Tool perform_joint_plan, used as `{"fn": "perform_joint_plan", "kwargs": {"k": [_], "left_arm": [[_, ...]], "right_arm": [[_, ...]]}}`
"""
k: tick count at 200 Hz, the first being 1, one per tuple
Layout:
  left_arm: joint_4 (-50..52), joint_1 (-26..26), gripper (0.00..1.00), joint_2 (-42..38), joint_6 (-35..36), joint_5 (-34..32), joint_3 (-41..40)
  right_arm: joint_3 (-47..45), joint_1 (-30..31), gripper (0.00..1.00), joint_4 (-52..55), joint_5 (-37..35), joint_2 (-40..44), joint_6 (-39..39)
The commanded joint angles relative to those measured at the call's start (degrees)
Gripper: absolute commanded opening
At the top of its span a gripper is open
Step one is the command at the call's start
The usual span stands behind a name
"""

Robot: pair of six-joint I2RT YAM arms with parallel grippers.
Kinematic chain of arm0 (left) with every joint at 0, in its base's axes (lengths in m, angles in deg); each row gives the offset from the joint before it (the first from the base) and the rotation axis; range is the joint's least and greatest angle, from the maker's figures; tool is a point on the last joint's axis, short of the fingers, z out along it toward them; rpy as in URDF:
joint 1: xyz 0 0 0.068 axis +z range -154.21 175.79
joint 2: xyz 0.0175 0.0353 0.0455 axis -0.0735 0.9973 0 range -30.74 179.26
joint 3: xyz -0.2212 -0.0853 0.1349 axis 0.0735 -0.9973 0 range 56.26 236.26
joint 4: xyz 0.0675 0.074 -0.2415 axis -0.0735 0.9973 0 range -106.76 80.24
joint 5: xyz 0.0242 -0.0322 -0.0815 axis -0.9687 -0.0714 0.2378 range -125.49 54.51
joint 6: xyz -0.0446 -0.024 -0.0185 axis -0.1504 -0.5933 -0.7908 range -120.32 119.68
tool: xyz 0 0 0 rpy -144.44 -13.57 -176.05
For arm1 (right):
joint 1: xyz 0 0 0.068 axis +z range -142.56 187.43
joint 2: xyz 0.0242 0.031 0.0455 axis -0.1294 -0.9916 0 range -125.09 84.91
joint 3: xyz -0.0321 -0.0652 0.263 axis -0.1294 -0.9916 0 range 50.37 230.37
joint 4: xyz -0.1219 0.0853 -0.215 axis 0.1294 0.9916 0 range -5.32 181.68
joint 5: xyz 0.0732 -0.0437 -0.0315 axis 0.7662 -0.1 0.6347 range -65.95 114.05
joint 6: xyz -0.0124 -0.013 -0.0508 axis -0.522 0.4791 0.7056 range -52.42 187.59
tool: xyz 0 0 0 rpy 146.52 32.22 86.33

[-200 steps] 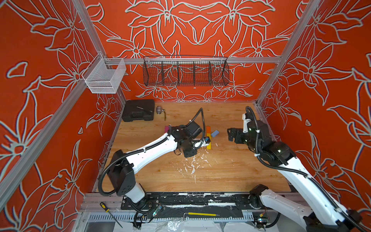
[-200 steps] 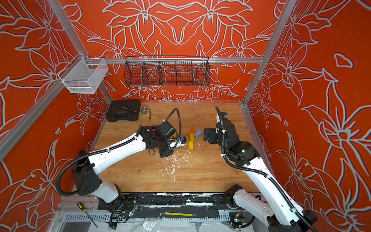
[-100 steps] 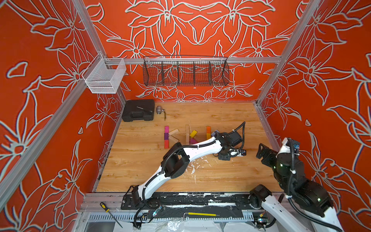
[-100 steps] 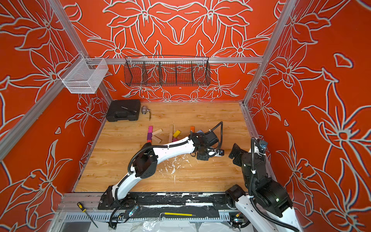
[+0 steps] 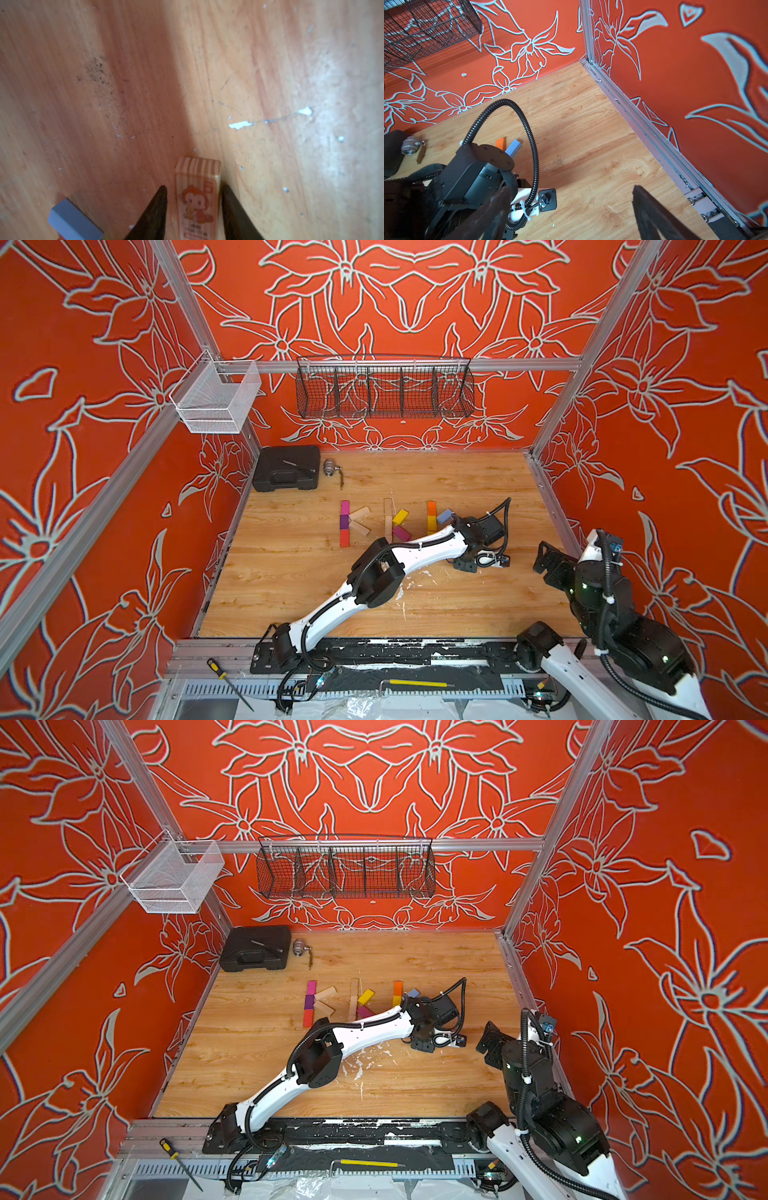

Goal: Assemble the letter k with building blocks
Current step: Place the building block at the center of the board.

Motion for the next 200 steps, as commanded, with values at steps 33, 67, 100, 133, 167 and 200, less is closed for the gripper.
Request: {"fn": "perform_joint_plan", "kwargs": {"k": [33, 67, 100, 133, 167, 200], "left_arm": [[-2.24, -0.04, 0.43, -3.44, -1.19, 2.90, -4.37], [-7.15, 0.78, 0.43, -10.85, -6.19, 5.42, -11.79], [-13.77, 2.71, 0.43, -20.77, -12.13, 7.64, -22.48], [-25.85, 4.64, 0.43, -35.41, -17.11, 9.30, -39.46], [-34.39, 7.57, 0.43, -52.93, -21.91, 11.49, -57.22], [-35.73, 10.92, 0.44, -70.46, -24.88, 13.13, -71.99]], "right_arm": [[1.93, -0.09, 0.93, 0.45, 0.09, -1.62, 0.25], [3.19, -0.09, 0.93, -0.62, -0.23, -2.23, 1.74], [3.46, -0.09, 0.92, -6.11, 2.37, -1.72, 5.77], [1.38, -0.09, 0.90, -13.40, 5.94, -3.45, 9.94], [-2.15, -0.06, 0.85, -21.75, 17.97, -9.33, 26.20], [-2.47, -0.02, 0.83, -20.85, 31.46, -18.03, 40.05]]}}
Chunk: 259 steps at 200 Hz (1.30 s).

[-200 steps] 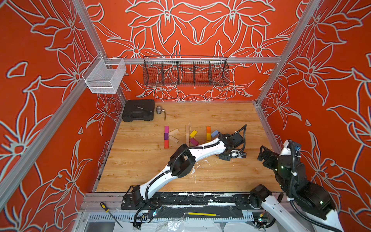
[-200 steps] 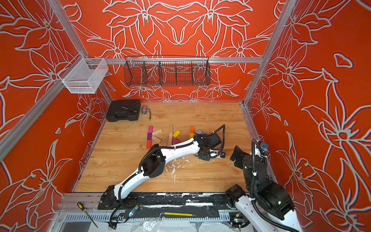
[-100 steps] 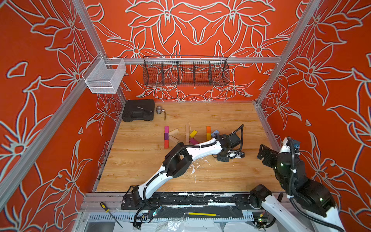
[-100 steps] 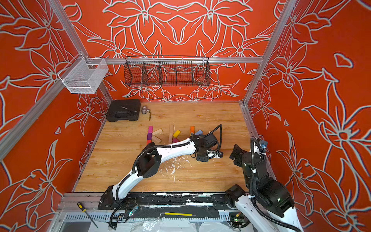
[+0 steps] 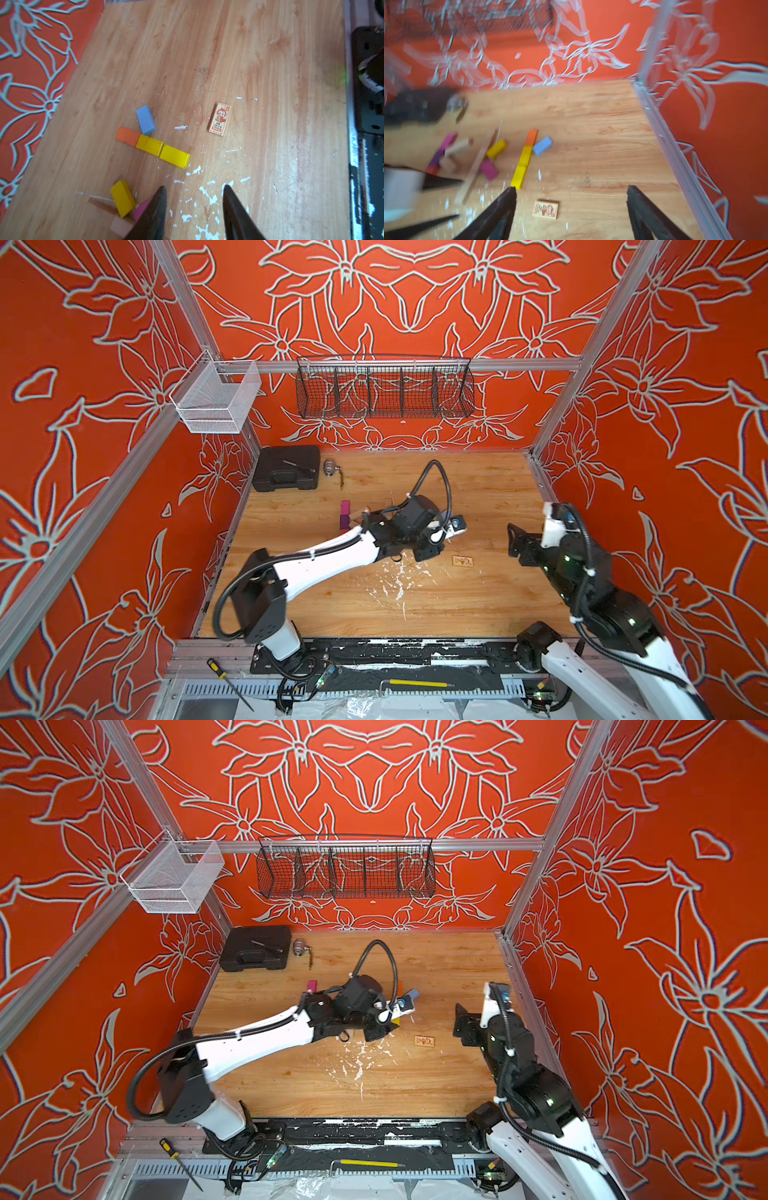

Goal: Assemble the letter k with building blocks
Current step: Place the building block at the center of the board, then assemble the building block at the center of the board.

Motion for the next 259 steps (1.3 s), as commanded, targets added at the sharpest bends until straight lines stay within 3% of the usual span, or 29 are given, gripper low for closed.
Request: {"fn": "perform_joint_plan", "kwargs": {"k": [1, 34, 52, 83, 121, 176, 259], "left_arm": [[-2.85, 1.97, 0.44, -9.49, -3.46, 2.68, -8.05], [4.77, 5.19, 0.44, -23.13, -3.96, 2.53, -15.55], [11.57, 6.30, 0.49, -27.31, -4.00, 1.39, -16.42], [17.75, 7.58, 0.73, -32.32, -4.80, 0.41, -17.05], [20.03, 8.05, 0.99, -32.86, -3.36, 2.17, -16.86], [15.50, 8.84, 1.00, -33.82, -10.92, 2.49, -18.54], [14.99, 10.86, 1.00, -34.95, -11.09, 7.03, -20.45]], "right_arm": [[-0.34, -0.01, 0.83, -1.77, 12.87, -5.03, 14.38], [0.31, 0.00, 0.78, 0.59, 23.53, -12.76, 26.89], [-0.19, 0.00, 0.76, 1.01, 25.70, -15.68, 30.25], [-0.89, -0.14, 0.76, 3.02, 28.75, -20.63, 37.38], [-2.10, -1.67, 0.75, 3.20, 32.86, -27.79, 44.57], [-6.26, -6.88, 0.73, -0.99, 36.29, -30.67, 52.70], [-9.15, -16.03, 0.67, -5.41, 41.21, -38.76, 59.87]]}}
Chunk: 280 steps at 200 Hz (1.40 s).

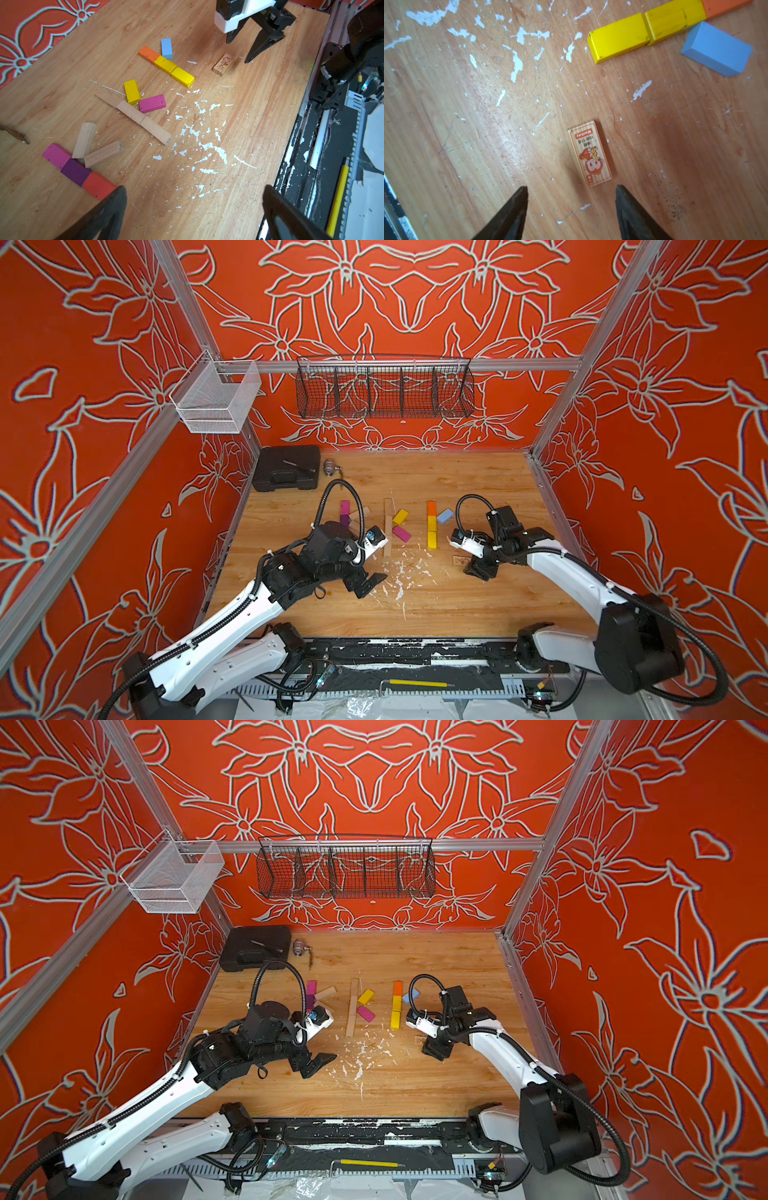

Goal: Assemble the letter k with building blocks
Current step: Assemble the building block at the center of the board.

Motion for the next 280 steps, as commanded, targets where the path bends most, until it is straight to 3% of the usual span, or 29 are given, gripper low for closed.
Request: {"fn": "perform_joint_plan", "kwargs": {"k": [1, 112, 161, 280], "left_arm": [[-0.66, 0.48, 1.00, -0.64, -0.25, 2.10, -0.61], [-6.01, 4.17, 1.00, 4.54, -4.55, 12.56, -1.58], [-5.07, 4.36, 1.00, 5.42, -3.63, 11.84, -1.37], [-4.99, 4.54, 1.00, 4.90, -3.59, 11.07, -1.66]], "right_arm": [[-1.16, -1.54, 0.66, -2.42, 4.34, -0.68, 3.79], [3.54, -2.61, 0.55, -2.99, 4.49, -12.18, 10.15], [5.48, -2.60, 0.53, -1.93, 5.00, -14.69, 12.11], [10.10, -2.50, 0.33, 1.99, 4.89, -20.97, 14.55]]}}
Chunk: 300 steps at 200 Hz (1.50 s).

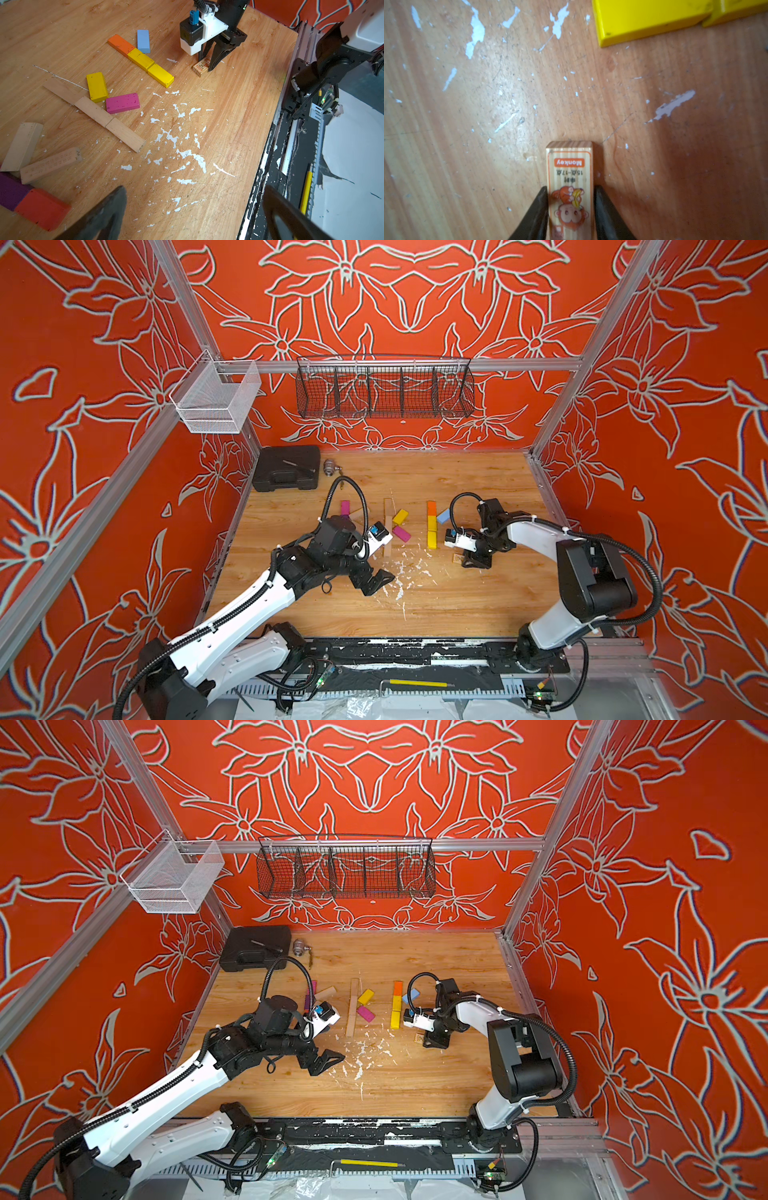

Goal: Assemble the letter k with building blocks
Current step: Assemble the building block at the center of the board.

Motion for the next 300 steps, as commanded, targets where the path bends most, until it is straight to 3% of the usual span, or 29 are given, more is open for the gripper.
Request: {"fn": "perform_joint_plan", "kwargs": {"k": [1, 50, 175, 300], "left_arm": [[0.12, 0.52, 1.00, -0.63, 0.26, 0.24, 0.00], [0.08, 0.48, 1.00, -0.77, 0.26, 0.06, -0.05], [0.52, 0.54, 1.00, -0.79, 0.53, -0.68, 0.01], [0.70, 0.66, 1.00, -0.72, 0.70, -1.05, -0.05]], "right_arm": [[1.85, -0.29, 0.33, 2.39, 2.91, -0.49, 1.44], [5.29, -0.19, 0.28, 3.30, 3.29, -2.25, -0.40], [17.62, 2.68, 0.25, 3.30, 0.62, -12.06, -17.69], [19.54, 3.78, 0.27, -2.16, -3.80, -15.98, -25.97]]}}
